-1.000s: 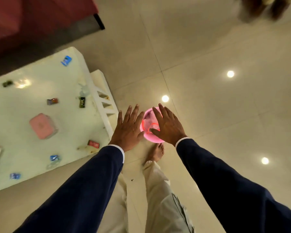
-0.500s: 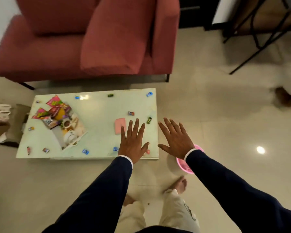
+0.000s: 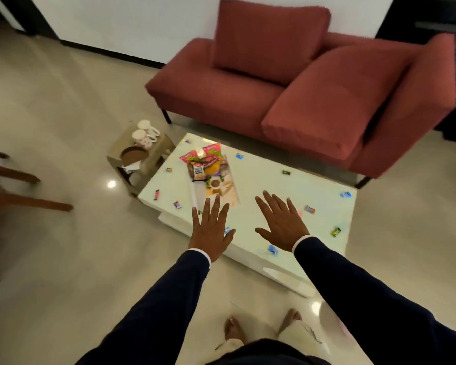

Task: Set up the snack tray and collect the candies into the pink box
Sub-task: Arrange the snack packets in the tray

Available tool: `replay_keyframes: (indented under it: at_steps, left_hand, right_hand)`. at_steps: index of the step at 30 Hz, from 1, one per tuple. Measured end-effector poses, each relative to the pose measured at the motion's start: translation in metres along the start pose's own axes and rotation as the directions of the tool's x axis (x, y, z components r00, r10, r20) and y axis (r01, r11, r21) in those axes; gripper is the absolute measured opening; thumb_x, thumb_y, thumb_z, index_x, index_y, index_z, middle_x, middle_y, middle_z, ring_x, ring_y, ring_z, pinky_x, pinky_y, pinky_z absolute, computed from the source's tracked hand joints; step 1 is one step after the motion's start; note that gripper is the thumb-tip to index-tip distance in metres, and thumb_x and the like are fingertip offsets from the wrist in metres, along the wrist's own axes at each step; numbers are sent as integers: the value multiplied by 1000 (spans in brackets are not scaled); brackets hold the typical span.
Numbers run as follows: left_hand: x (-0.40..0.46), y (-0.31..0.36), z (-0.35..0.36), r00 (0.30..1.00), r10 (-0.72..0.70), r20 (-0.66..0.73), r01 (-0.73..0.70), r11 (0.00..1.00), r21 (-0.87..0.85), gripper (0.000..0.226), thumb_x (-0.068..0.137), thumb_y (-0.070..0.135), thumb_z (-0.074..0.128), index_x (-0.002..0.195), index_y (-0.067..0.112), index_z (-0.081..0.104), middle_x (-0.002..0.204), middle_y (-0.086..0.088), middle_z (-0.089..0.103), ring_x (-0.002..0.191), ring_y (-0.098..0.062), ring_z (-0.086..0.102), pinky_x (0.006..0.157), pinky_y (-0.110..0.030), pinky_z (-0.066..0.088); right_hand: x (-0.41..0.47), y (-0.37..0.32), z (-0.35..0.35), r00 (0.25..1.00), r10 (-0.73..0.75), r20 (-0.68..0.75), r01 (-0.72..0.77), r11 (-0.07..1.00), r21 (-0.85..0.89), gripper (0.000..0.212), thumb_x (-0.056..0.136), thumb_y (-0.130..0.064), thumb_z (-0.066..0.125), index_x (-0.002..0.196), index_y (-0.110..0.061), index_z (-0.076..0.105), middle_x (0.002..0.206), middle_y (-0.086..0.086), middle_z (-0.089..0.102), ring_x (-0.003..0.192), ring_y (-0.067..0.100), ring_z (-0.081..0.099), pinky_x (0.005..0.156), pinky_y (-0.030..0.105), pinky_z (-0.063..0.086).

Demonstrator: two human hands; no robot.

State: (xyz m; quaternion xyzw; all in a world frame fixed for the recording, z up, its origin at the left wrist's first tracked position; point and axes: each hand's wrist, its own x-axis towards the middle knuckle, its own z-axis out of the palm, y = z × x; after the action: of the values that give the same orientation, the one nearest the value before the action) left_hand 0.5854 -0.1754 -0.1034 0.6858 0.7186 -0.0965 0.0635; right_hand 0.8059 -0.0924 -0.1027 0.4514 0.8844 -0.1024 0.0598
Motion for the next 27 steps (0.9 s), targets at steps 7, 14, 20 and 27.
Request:
replay_keyframes:
  at_steps: [7,14,20,27]
  left_hand:
    - [14,-88,-13,994,-109,-28,107,992,-68,73,105,59,21,164,24,-7,170,-8,-21,157,-34,-15,123,-64,0]
    - [64,-171,-13,986,-163,-14,162,984,-73,71,105,57,22,164,23,-2,171,-9,-16,158,-34,-11,123,-65,2]
    - [120,-230,-6,983,-172,59,178,977,-114,71,105,55,28,163,25,2,172,-6,-11,159,-34,-8,122,-63,4]
    - [204,-270,14,981,-79,176,120,965,-233,68,107,46,38,163,24,8,173,-3,2,159,-29,4,126,-57,13]
  right_hand:
    - [85,-73,-23,993,-113,28,113,993,-22,88,95,-65,44,161,-25,1,170,6,0,155,31,12,124,56,10]
    - [182,-108,-28,987,-153,53,155,987,-30,83,96,-63,46,160,-25,9,169,6,7,155,30,15,124,55,15]
    - [264,-121,-21,982,-134,133,131,991,31,80,96,-56,51,159,-23,14,168,6,15,154,31,19,123,53,20]
    - [346,-102,8,976,-16,216,-7,995,104,75,94,-49,59,155,-20,26,163,7,29,145,30,36,114,46,39]
